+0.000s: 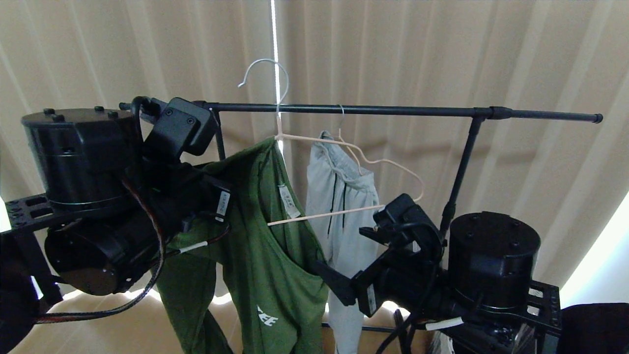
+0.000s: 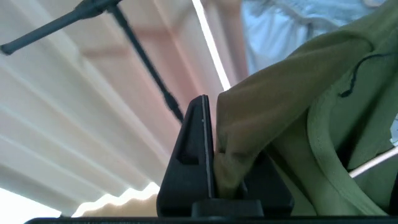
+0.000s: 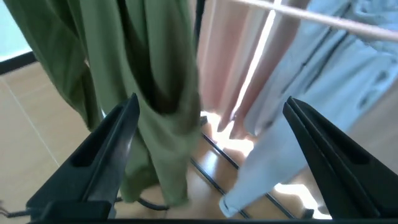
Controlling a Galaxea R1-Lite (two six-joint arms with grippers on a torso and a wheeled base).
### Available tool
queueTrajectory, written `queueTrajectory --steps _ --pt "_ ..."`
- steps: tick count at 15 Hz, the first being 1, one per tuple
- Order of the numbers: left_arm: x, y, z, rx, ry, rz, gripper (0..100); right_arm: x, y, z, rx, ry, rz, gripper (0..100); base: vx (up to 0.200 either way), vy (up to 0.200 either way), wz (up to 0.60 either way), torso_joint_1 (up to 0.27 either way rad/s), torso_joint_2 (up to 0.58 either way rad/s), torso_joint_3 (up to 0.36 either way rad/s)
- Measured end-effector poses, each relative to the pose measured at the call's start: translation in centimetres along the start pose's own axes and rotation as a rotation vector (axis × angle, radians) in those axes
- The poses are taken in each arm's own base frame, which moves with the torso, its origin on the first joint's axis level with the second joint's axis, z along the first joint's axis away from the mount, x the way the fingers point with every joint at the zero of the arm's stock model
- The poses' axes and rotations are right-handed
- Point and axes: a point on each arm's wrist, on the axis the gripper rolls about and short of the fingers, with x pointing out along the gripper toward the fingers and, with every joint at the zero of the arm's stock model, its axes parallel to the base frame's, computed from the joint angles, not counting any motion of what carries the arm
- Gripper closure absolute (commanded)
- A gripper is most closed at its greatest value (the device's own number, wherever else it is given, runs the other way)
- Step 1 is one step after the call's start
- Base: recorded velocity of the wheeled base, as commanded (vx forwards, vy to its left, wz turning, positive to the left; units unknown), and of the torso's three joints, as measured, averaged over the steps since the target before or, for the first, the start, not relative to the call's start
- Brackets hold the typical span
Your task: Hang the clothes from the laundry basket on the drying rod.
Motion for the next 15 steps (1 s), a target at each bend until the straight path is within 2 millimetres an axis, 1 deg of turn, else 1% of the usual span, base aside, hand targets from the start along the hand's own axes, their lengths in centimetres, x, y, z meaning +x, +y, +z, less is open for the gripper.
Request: queueTrajectory --steps 2,4,6,11,12,15 --pt "-0.1 -0.1 0.1 0.000 -0.003 -0.006 100 0.9 0.2 -0.2 0.003 -0.020 -0.001 0 0.000 0.000 0.00 0.000 0.00 0.000" --pt "-0.2 -0.3 0.1 0.001 -0.008 -0.015 100 1.9 0.3 -1.1 -0.001 0.004 -0.007 0 0.000 0.000 0.00 0.000 0.00 0.000" --pt "-0.3 -0.4 0.2 -0.001 -0.011 -0.019 100 3.0 -0.2 -2.0 0.001 0.021 -0.026 0 0.000 0.000 0.00 0.000 0.00 0.000" --pt "-0.5 -0.3 0.3 -0.015 -0.018 -0.023 100 4.3 -0.8 -3.8 -0.003 0.071 -0.066 0 0.000 0.000 0.00 0.000 0.00 0.000" --pt "-0.5 -0.3 0.3 -0.017 -0.020 -0.022 100 4.4 -0.9 -4.0 -0.003 0.073 -0.069 100 0.000 0.000 0.00 0.000 0.00 0.000" --pt "-0.6 -0.1 0.4 -0.020 -0.025 -0.018 100 4.5 -1.3 -4.6 -0.005 0.092 -0.097 100 0.000 0.000 0.00 0.000 0.00 0.000"
